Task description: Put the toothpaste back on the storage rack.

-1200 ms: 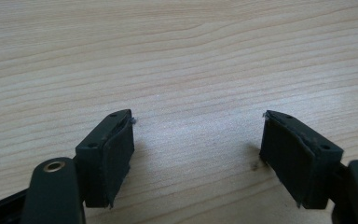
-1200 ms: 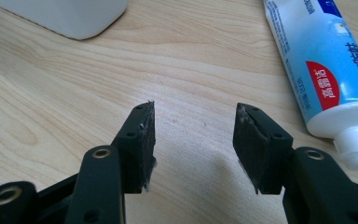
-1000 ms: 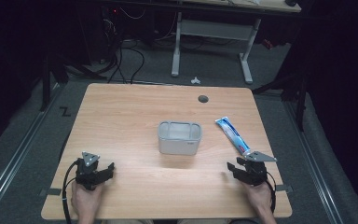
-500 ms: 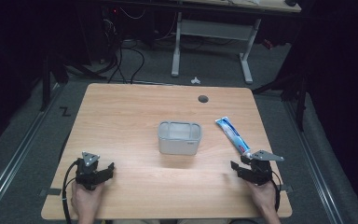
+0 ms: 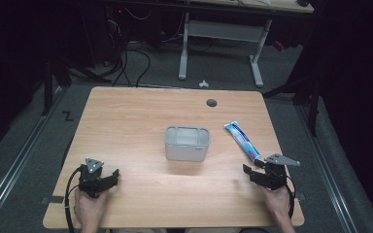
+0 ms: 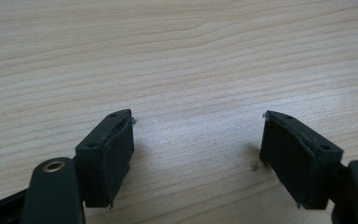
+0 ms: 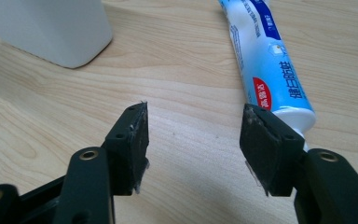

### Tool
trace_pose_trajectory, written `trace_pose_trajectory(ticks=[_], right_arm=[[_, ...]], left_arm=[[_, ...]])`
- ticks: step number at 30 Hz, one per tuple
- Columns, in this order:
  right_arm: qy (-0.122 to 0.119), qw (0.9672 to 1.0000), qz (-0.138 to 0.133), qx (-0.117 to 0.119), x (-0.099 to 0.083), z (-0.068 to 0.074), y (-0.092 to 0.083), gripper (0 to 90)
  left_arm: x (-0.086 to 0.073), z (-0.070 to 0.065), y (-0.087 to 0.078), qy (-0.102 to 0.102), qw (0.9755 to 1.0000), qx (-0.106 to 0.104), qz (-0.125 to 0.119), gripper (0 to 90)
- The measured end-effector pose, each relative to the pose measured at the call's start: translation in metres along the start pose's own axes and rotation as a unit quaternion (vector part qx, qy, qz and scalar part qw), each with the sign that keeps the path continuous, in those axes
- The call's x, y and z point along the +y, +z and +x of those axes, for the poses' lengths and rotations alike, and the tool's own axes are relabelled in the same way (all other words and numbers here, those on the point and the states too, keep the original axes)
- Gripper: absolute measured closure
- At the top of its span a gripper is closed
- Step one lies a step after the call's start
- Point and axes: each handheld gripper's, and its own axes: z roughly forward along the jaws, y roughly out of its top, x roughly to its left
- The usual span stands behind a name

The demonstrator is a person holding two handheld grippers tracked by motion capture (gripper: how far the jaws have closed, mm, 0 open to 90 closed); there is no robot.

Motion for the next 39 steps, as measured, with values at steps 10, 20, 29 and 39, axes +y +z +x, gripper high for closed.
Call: trace_pose_trajectory(ticks=[10,20,29,39], right_arm=[[0.013,0.9999,0.002,0.003,0.01,-0.009,0.002,33.3],[0.007,0.9999,-0.008,-0.002,0.019,-0.013,0.002,27.6],[-0.01,0.9999,0.01,-0.008,0.039,-0.015,0.008,29.6],[-0.021,0.9988,0.031,-0.033,0.058,-0.018,0.016,34.6]], left_arm=[[0.0,0.0,0.0,0.0,1.0,0.0,0.0,26.0],[0.0,0.0,0.0,0.0,1.0,0.0,0.0,26.0],[0.0,0.0,0.0,-0.001,1.0,0.0,0.0,26.1],[0.0,0.0,0.0,-0.001,1.0,0.0,0.0,26.1]])
